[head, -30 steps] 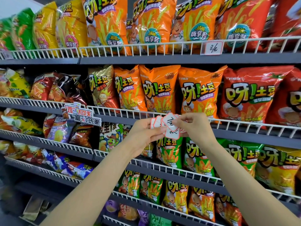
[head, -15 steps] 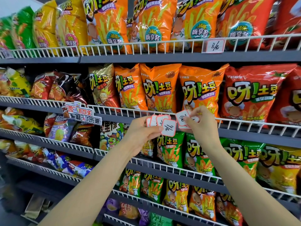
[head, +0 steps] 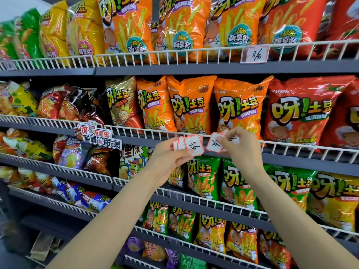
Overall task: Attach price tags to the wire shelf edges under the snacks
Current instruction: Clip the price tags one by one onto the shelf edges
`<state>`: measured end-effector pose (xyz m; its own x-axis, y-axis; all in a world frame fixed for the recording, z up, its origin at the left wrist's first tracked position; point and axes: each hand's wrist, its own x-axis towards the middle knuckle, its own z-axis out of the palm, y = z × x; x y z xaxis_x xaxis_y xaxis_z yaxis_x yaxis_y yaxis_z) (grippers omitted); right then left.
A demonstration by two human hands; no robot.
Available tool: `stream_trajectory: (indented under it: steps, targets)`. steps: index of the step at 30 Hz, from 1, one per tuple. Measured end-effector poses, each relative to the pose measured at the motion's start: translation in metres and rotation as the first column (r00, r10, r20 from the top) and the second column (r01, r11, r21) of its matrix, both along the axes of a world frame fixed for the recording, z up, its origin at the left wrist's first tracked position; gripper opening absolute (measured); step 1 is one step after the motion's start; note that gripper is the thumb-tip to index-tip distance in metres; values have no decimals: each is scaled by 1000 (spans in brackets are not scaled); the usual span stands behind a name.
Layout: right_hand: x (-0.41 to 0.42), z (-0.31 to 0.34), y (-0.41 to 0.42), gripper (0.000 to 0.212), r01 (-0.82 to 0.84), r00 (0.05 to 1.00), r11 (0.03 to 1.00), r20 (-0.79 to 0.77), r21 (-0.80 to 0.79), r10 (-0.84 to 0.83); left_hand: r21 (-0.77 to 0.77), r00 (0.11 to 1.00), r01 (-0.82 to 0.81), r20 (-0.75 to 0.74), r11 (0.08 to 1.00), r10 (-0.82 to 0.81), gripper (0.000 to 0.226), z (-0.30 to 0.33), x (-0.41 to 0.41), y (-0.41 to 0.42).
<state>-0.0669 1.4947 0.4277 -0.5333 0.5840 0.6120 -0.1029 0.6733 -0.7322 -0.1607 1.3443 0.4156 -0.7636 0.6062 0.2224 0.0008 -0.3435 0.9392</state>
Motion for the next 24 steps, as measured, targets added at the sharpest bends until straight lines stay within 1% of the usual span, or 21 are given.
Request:
stream_trajectory:
  steps: [3,5,8,9,12,17,20,24]
  targets:
    - [-1,-1,1,16,4,1000,998,-6,60,-3,-1,1000,1,-1,1000,-1,33,1,0,1]
    - [-3,-1,-3,12,-61,998,996,39,63,59,-7,1000,5,-15,1000,-5,30,1,2,4]
    - [-6,-2,-12,8,-247,967,965,35,-91,251,-5,1000,-14,-26,1000,14,30,1,4,8]
    - [-6,-2,-15,9,-272,960,955,31,-116,277,-5,999,-22,-30,1000,21,32,0,5,8]
    - [-6,-3,-16,15,-260,963,962,52,-78,265,-30,998,-30,-57,999,28,41,0,5,9]
    - [-6,-2,-9,16,-301,950,935,26,-186,311,13,998,57,-38,998,-57,23,2,6,4]
    - [-3,-1,-3,16,-333,940,910,-12,-246,341,9,998,41,-37,999,-40,21,2,4,1]
    - [-3,-1,-2,14,-350,934,904,-14,-246,357,-9,997,37,-66,999,-38,20,2,5,1]
